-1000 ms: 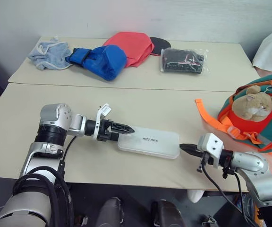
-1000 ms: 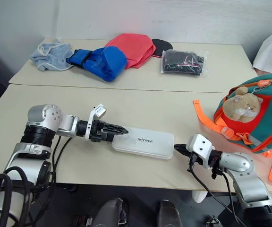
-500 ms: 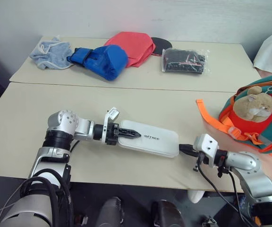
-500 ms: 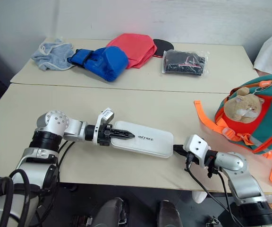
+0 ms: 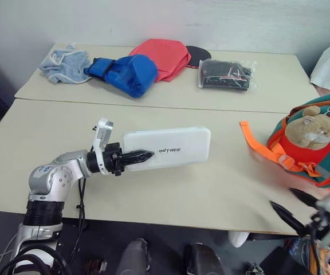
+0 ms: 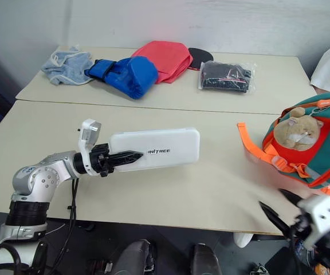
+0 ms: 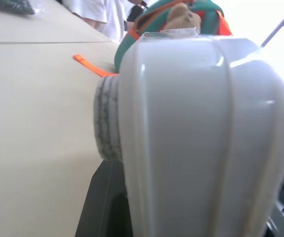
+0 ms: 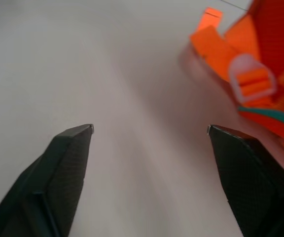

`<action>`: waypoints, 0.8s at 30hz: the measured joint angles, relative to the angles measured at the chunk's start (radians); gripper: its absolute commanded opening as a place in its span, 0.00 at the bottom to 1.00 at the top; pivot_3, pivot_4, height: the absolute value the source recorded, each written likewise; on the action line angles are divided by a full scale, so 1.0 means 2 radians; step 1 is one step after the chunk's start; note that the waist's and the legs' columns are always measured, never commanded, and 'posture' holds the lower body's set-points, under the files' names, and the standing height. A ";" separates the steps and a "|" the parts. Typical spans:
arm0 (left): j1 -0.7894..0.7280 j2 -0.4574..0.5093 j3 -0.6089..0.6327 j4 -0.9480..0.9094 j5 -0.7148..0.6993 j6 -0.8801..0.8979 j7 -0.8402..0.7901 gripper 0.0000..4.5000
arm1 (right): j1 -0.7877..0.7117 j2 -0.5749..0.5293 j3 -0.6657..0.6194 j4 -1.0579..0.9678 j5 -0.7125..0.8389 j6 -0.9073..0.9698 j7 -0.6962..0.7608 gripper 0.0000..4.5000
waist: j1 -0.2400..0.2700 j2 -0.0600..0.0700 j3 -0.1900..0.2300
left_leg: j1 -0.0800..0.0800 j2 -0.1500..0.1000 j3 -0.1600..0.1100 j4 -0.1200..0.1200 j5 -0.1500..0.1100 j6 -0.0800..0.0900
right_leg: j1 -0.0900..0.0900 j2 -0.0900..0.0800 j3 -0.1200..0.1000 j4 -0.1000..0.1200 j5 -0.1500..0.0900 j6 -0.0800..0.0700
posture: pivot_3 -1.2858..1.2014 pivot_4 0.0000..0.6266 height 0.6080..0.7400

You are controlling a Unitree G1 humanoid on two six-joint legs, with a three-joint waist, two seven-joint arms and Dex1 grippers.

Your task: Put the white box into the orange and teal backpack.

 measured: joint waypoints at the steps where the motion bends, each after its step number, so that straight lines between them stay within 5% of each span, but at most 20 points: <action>1: 0.005 -0.003 -0.001 -0.001 0.006 -0.018 -0.007 0.27 | 0.005 0.004 -0.020 0.004 0.010 -0.001 0.000 1.00 | 0.000 0.000 0.000 | 0.000 0.000 0.000 0.000 0.000 0.000 | 0.000 0.000 0.000 0.000 0.000 0.000 | 0.52 0.24 1.00; 7: 0.008 -0.014 -0.005 -0.003 0.020 -0.059 -0.014 0.27 | -0.008 -0.018 -0.093 0.066 0.031 -0.014 0.001 1.00 | -0.005 0.000 0.000 | 0.000 0.001 0.000 0.000 0.000 0.001 | 0.000 0.000 0.001 0.000 0.000 0.000 | 0.52 0.24 1.00; 12: 0.004 -0.013 -0.012 -0.002 0.022 -0.067 -0.018 0.27 | -0.140 -0.107 -0.062 0.107 0.058 0.037 -0.003 1.00 | -0.015 0.000 0.000 | 0.002 0.001 0.001 0.000 0.000 0.001 | 0.000 0.000 0.001 0.001 0.000 0.000 | 0.52 0.24 1.00; 17: 0.005 -0.010 -0.010 0.001 0.020 -0.058 -0.016 0.27 | -0.237 -0.118 0.017 0.109 0.082 0.104 -0.012 0.72 | -0.010 0.000 0.000 | 0.000 0.001 0.000 0.001 0.000 0.000 | -0.001 0.000 0.000 0.002 0.000 -0.001 | 0.52 0.24 1.00; 24: -0.001 -0.023 0.049 0.014 0.000 -0.034 0.048 0.27 | -0.313 -0.107 0.104 0.104 0.071 0.114 -0.014 0.16 | -0.012 0.000 0.000 | -0.001 0.001 0.000 0.002 0.001 0.001 | -0.001 0.000 -0.001 0.003 0.000 0.000 | 0.52 0.24 1.00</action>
